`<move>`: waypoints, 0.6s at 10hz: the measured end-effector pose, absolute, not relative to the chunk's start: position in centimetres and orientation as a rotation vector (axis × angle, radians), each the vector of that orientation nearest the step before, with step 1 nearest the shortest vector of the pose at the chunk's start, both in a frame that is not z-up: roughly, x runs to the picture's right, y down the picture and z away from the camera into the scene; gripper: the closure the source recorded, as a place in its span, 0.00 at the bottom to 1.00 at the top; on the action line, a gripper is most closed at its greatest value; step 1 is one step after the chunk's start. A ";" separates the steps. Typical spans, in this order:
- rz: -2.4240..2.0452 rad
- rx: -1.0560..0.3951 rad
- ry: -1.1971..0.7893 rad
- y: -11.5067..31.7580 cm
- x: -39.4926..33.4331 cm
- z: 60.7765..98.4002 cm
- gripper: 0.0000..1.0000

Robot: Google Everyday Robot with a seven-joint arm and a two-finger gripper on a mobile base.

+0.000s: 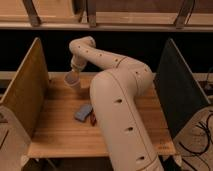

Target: Pick up the ceramic cup

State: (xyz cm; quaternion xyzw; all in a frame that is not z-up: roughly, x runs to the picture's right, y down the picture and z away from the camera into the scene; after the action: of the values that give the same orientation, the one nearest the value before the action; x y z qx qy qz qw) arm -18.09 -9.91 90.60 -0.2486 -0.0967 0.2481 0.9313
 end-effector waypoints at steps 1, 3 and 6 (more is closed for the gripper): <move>0.510 -0.519 -0.193 -9.6 -18.2 89.8 1.00; 0.513 -0.563 -0.188 -7.9 -18.9 88.8 1.00; 0.495 -0.677 -0.168 -4.0 -20.1 87.1 1.00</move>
State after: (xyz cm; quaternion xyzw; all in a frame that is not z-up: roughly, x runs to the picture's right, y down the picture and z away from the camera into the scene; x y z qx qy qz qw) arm -20.12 -4.00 87.07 -0.3282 -0.0817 0.2400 0.9100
